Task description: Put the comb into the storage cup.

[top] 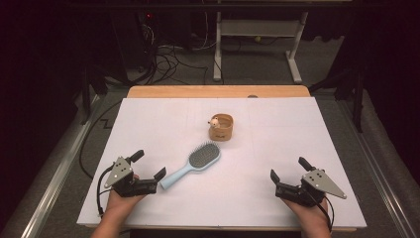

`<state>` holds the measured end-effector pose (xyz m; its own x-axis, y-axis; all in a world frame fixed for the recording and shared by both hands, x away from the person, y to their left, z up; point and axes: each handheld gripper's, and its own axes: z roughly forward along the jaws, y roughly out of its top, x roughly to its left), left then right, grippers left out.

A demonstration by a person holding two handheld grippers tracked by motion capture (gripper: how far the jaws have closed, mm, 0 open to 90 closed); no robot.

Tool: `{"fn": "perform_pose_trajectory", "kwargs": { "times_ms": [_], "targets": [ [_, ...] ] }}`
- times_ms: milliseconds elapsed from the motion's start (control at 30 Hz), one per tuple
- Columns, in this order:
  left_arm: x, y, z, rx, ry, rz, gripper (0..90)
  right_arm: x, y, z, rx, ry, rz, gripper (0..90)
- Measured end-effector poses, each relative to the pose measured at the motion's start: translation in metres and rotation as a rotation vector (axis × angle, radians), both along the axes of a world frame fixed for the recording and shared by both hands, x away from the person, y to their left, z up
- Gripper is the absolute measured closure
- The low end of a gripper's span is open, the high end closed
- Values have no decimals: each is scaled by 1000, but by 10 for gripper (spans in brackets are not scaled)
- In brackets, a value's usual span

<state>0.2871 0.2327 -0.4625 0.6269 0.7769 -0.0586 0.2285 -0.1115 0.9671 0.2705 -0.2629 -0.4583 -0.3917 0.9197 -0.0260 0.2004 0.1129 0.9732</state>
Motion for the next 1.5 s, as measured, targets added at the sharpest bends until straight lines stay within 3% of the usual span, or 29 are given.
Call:
{"fn": "perform_pose_trajectory", "kwargs": {
  "times_ms": [467, 767, 1067, 1367, 1500],
  "targets": [
    [-2, -3, 0, 37, -16, -14, 2, 1, 1, 1, -2, 2, -2, 2],
    [-1, -2, 1, 21, 5, -15, 0, 1, 1, 1, -8, 9, -3, 2],
    [-4, -2, 3, 8, -39, -33, 0, 1, 3, 1, -12, 15, 1, 2],
    [-2, -4, 3, 23, -3, -42, 0, 2, 4, 0, -15, 13, 8, 2],
    [1, -9, 2, 76, 36, -60, 0, 2, 4, 0, -13, 14, 9, 2]
  ]
}}
